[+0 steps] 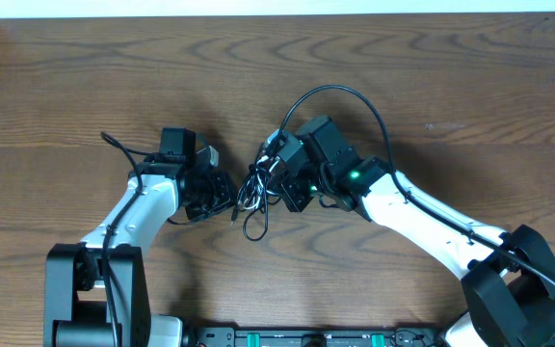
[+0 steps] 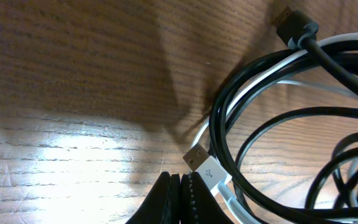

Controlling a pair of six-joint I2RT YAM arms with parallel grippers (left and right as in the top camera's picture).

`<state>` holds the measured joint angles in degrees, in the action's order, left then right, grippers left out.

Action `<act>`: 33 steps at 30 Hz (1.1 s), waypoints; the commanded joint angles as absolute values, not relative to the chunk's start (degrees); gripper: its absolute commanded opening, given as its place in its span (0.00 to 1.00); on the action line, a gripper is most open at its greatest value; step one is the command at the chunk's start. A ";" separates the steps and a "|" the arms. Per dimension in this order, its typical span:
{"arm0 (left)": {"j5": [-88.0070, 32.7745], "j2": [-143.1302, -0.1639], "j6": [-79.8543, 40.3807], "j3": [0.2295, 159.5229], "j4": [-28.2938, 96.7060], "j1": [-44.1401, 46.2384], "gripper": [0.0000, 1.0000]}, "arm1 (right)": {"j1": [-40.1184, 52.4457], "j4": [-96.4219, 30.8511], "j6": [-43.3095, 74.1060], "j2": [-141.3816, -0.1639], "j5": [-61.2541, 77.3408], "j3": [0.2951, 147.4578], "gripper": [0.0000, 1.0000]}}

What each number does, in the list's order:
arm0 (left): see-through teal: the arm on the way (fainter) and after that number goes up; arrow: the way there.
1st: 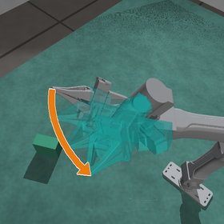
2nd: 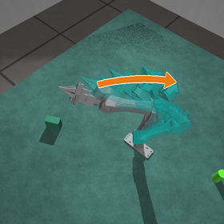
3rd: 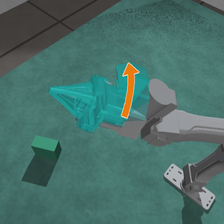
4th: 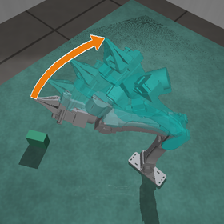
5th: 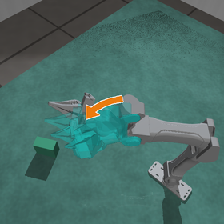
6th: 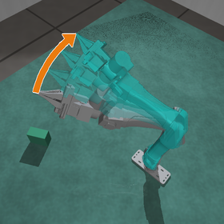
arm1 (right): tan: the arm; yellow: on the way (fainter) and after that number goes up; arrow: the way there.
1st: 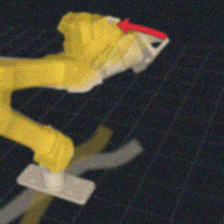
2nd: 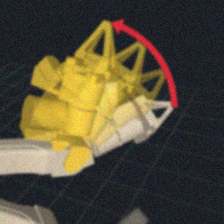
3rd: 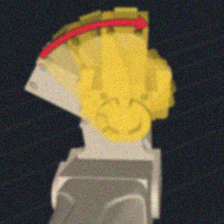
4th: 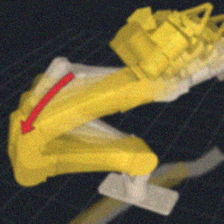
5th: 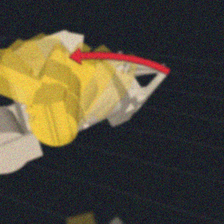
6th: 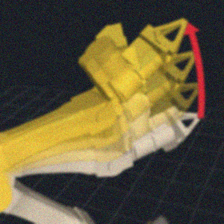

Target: Untangle cables

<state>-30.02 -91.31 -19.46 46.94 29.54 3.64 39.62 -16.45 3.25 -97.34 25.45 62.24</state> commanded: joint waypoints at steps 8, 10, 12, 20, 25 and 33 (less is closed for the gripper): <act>-29.91 -91.74 -18.68 46.61 29.65 3.68 0.08 | 42.98 -14.31 2.76 -97.41 16.36 63.16 0.01; -29.91 -91.74 -18.68 46.61 29.65 3.68 0.08 | 43.18 -13.13 2.76 -97.54 18.96 63.16 0.01; -29.91 -91.74 -18.68 46.61 29.65 3.68 0.08 | 43.57 -12.16 2.74 -97.69 19.64 63.16 0.01; -29.91 -91.74 -18.68 46.61 29.65 3.68 0.08 | 44.27 -7.27 2.74 -102.52 19.44 63.16 0.01; -29.91 -91.74 -18.68 46.61 29.65 3.68 0.08 | 44.31 -3.60 2.74 -105.89 19.44 63.16 0.01; -29.91 -91.74 -18.68 46.61 29.65 3.68 0.08 | 44.07 -3.05 2.57 -105.16 17.93 63.96 0.01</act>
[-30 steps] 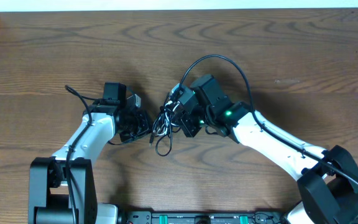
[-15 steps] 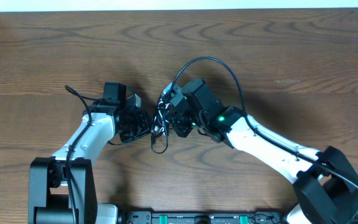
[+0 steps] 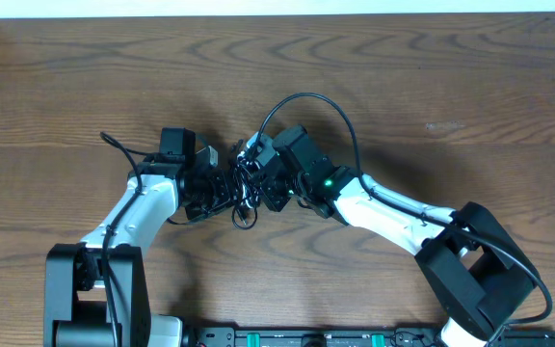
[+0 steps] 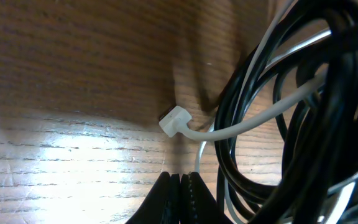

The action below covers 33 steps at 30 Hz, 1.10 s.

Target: Untangle cables

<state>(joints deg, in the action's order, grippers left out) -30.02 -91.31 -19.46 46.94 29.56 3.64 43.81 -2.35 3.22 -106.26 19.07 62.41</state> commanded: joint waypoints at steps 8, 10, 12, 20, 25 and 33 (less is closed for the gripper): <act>-29.91 -91.74 -18.68 46.61 29.65 3.68 0.08 | 45.54 -6.66 2.94 -99.90 18.11 65.01 0.01; -29.91 -91.74 -18.68 46.61 29.65 3.68 0.08 | 46.19 -6.44 2.92 -100.73 17.85 64.99 0.01; -29.91 -91.74 -18.68 46.61 29.65 3.68 0.08 | 46.65 -6.04 2.94 -102.08 17.41 64.99 0.01; -29.91 -91.74 -18.68 46.61 29.65 3.68 0.08 | 46.92 1.58 2.94 -111.77 15.29 64.99 0.01; -29.91 -91.74 -18.65 46.61 29.65 3.68 0.08 | 46.54 5.63 2.96 -114.65 12.91 65.01 0.01; -29.91 -91.74 -18.65 46.61 29.65 3.68 0.08 | 45.01 -1.67 4.89 -102.37 12.53 65.10 0.01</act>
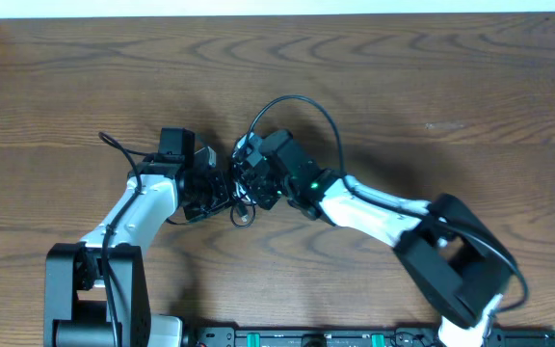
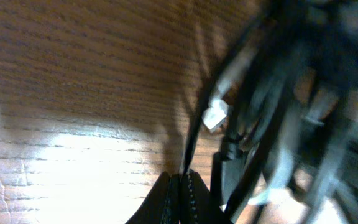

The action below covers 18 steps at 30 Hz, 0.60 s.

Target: Untangle cables

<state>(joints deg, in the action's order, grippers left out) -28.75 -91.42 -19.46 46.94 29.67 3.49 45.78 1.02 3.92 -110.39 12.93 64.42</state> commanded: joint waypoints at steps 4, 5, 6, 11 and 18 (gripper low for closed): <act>-29.91 -91.74 -18.65 46.61 29.65 3.68 0.08 | 44.86 -7.60 4.58 -97.91 12.51 65.10 0.01; -29.91 -91.74 -18.65 46.61 29.65 3.68 0.08 | 44.86 -9.39 4.60 -97.30 12.53 65.10 0.01; -29.91 -91.74 -18.65 46.61 29.65 3.68 0.08 | 44.86 -10.94 4.60 -96.95 12.53 65.10 0.01; -29.91 -91.74 -18.65 46.61 29.65 3.68 0.08 | 44.86 -19.49 4.62 -96.88 12.53 64.97 0.01; -29.91 -91.74 -18.68 46.61 29.65 3.68 0.08 | 44.88 -21.12 4.67 -98.19 12.56 64.77 0.01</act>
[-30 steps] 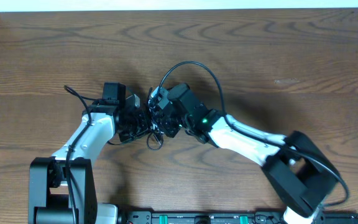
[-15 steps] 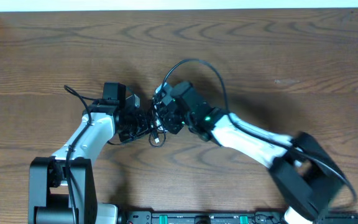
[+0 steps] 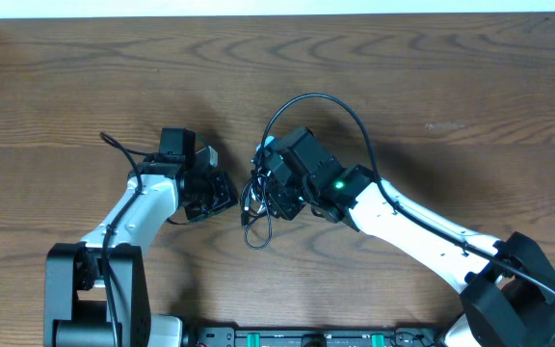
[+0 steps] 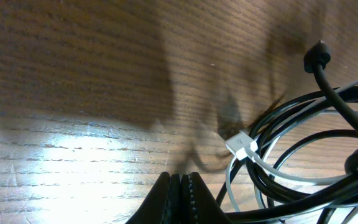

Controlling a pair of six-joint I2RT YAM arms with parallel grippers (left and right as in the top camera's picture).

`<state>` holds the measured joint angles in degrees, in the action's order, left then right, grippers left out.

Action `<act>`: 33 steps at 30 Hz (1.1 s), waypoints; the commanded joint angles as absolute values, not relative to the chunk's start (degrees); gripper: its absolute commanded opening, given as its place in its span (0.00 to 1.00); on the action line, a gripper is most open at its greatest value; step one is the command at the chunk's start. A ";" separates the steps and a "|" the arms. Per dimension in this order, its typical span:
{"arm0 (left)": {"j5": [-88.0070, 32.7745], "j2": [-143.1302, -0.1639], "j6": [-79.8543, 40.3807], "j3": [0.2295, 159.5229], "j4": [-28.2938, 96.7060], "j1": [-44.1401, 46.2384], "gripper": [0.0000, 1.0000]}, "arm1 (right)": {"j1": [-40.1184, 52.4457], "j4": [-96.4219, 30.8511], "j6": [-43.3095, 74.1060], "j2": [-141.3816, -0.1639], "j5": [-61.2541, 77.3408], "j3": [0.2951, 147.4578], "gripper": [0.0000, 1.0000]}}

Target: Untangle cables

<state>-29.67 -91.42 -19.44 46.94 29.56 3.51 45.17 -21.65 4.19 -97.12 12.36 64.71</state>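
Note:
A tangled bundle of black and white cables (image 3: 255, 210) hangs and lies at the tip of my right gripper (image 3: 270, 187), which looks shut on it; one black cable loops up behind the wrist (image 3: 340, 100). My left gripper (image 3: 229, 197) sits just left of the bundle, apart from it, shut on nothing. In the left wrist view its closed fingertips (image 4: 180, 178) rest near the wood, with black and white cable loops (image 4: 303, 155) to the right, a white connector (image 4: 242, 145) nearest and a black plug (image 4: 319, 55) farther off.
The wooden table (image 3: 432, 77) spreads all round. A pale wall edge (image 3: 258, 8) runs along the far side. The arm bases and a black rail (image 3: 306, 337) stand at the near edge.
My right gripper and the cable bundle, then pressed up against the left gripper, now lie a little farther right, with a gap between. The left arm has not moved.
The right gripper held the bundle just right of the shut left gripper. Then it stood closer, the cables against the left fingers, then closer still with the wrist turned. Now it is back to the right and the bundle hangs apart from the left gripper.

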 commanded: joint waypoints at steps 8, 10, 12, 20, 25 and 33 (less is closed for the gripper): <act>-29.91 -91.74 -18.65 46.61 29.63 3.68 0.08 | 45.50 -23.35 0.30 -98.70 21.82 64.77 0.01; -29.91 -91.74 -18.68 46.61 29.63 3.68 0.08 | 45.52 -24.45 -1.39 -98.70 27.16 64.77 0.01; -29.93 -91.74 -18.68 46.61 29.63 3.68 0.08 | 45.32 -25.12 -1.34 -98.70 27.49 64.77 0.01; -29.93 -91.74 -18.68 46.61 29.65 3.68 0.08 | 44.34 -19.92 3.20 -99.61 23.31 64.77 0.01; -29.93 -91.74 -18.68 46.61 29.67 3.68 0.08 | 44.73 -16.34 6.76 -102.89 23.24 64.77 0.01; -29.93 -91.74 -18.68 46.61 29.67 3.68 0.08 | 45.19 -8.27 8.34 -112.25 23.27 64.77 0.01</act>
<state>-29.61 -91.42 -19.44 46.94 29.58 3.55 44.91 -9.74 7.01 -109.45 23.18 64.66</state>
